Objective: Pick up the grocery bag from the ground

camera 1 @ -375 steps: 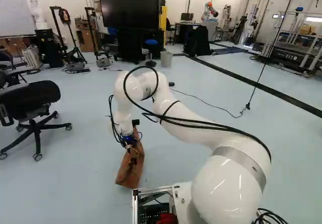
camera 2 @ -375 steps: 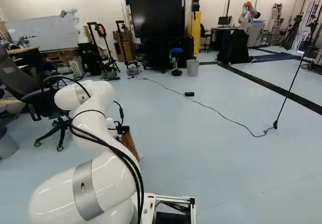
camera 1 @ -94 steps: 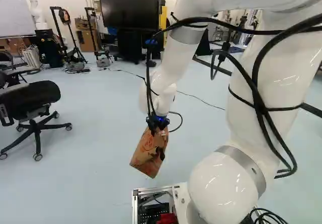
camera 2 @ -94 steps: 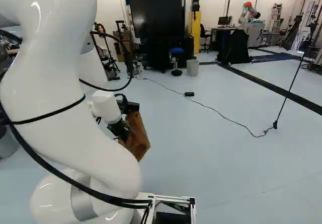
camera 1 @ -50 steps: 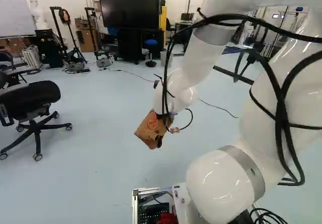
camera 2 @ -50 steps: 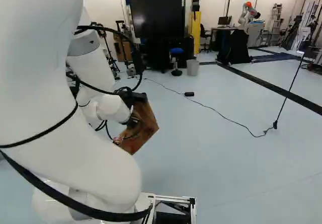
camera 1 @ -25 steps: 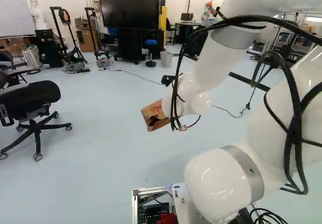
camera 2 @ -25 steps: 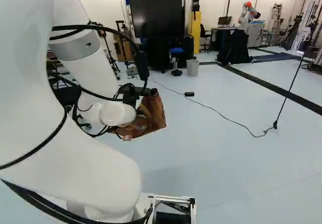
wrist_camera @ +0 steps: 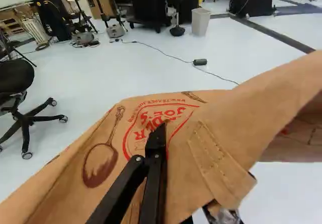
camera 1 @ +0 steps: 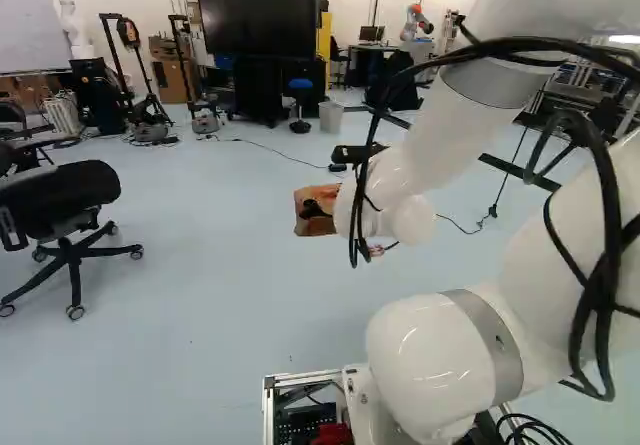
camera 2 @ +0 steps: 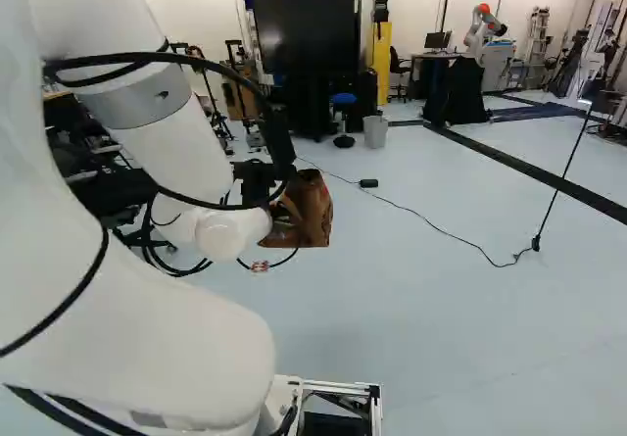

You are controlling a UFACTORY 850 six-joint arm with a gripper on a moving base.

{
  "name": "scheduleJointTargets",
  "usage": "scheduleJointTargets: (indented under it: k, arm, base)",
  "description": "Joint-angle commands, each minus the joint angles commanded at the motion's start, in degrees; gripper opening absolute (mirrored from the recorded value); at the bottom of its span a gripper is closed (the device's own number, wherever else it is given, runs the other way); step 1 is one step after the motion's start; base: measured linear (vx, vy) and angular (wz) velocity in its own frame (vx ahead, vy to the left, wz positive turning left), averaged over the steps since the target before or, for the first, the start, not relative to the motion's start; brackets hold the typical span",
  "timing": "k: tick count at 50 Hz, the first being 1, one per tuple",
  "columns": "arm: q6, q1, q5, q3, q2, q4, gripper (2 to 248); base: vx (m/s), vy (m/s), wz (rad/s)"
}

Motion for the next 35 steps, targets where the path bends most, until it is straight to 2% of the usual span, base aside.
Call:
scheduleJointTargets:
  k: [17,35]
  arm:
    - [-2.59,-1.76,4.13,1.54,1.84,0.26,22]
    - [-4.06,-2.77,6.48,2.41,2.89,0.41,22]
  base:
    - [0.0,0.0,0.0]
    - [0.0,0.0,0.0]
